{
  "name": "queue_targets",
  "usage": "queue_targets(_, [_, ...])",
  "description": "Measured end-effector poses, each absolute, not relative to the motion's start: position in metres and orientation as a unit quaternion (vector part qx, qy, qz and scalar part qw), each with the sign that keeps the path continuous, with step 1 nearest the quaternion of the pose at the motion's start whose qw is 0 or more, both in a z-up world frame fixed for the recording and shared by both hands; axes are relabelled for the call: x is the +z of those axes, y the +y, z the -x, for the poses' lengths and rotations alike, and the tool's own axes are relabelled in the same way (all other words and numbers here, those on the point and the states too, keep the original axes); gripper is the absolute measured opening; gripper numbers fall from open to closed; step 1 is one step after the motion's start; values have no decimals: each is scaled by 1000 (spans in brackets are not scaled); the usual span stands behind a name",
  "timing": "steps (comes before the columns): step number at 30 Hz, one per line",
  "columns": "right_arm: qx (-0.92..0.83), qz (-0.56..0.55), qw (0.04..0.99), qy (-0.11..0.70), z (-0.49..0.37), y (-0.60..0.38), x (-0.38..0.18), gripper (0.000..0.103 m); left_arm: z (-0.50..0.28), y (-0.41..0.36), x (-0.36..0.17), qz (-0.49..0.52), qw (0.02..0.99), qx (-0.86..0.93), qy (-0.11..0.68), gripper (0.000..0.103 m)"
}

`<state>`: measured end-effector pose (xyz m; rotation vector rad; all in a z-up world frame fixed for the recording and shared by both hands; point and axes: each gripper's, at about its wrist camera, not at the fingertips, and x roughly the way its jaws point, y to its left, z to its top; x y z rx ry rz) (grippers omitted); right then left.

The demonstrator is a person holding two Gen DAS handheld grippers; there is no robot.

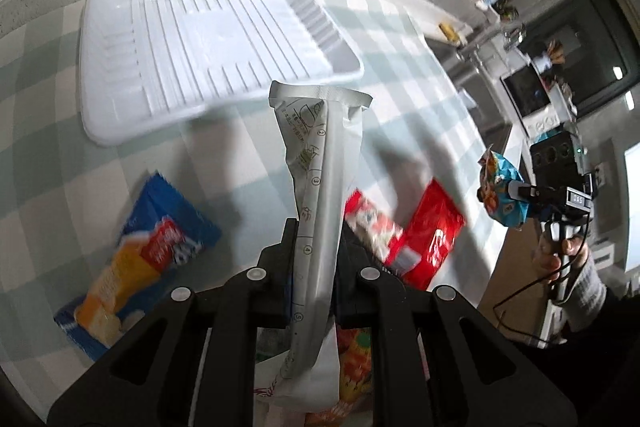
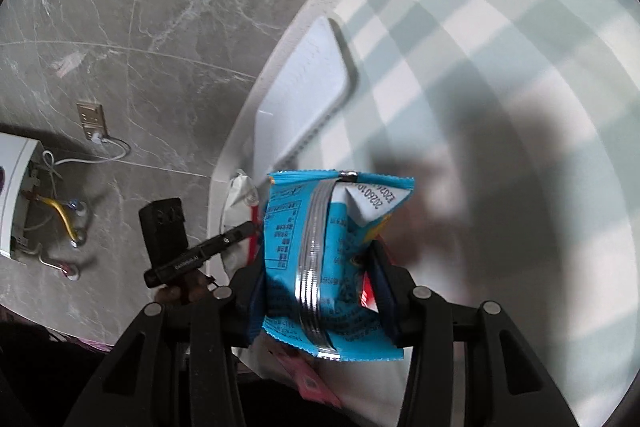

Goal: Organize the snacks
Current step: 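Carry both packets to the white tray and open both tools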

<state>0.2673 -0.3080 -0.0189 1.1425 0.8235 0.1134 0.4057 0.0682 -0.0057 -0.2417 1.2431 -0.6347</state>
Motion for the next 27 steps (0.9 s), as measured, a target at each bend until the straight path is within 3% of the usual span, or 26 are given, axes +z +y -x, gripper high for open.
queue_targets(12, [116,-532,754,366,-382,-335,-2,49,-483,107,18,150,789,-239,546,12])
queue_targets(27, [101,-516,753,395,-509,-350,-23,49,-567,143,-11,170,801,-175,547,12])
